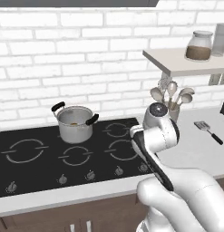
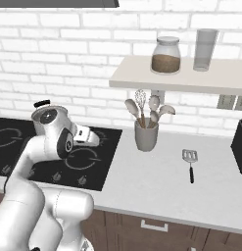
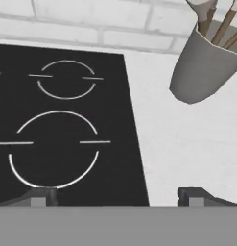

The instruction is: Put the avocado and mushroom in the pot. Retrieve the spatula and lightly stir the vegetables in the pot.

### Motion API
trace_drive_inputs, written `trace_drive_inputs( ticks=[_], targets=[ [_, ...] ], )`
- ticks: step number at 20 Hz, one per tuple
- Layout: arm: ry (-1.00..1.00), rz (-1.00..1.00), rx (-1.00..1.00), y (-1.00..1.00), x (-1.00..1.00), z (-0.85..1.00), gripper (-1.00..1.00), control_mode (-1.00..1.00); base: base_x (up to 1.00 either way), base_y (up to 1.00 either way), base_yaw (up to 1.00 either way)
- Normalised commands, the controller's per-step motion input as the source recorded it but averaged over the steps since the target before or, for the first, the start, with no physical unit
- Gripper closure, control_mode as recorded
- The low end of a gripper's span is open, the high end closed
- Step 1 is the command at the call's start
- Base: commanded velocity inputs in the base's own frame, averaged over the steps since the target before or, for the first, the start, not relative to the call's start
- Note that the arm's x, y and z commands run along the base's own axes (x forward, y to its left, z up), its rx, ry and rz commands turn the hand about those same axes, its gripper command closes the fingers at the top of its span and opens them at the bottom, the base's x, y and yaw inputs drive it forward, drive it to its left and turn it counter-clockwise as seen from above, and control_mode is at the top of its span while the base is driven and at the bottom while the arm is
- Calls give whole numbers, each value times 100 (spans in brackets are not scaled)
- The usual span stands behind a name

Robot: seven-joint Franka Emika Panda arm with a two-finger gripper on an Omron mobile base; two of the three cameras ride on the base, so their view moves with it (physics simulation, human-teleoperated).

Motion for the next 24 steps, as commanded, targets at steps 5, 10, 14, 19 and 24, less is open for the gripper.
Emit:
trace_drive_inputs(
  ticks=[5,10,14,19,24],
  targets=[
    [-6,0,0,-100,-47,1,-100,-100,0,0,0],
    [-1,-3,0,-100,-52,10,-100,-100,0,0,0],
    [0,-5,0,-100,-43,4,-100,-100,0,0,0],
    [0,-2,0,-100,-17,-4,-100,-100,0,0,0],
    [1,-4,1,-80,-2,-2,-100,-100,0,0,0]
  ],
)
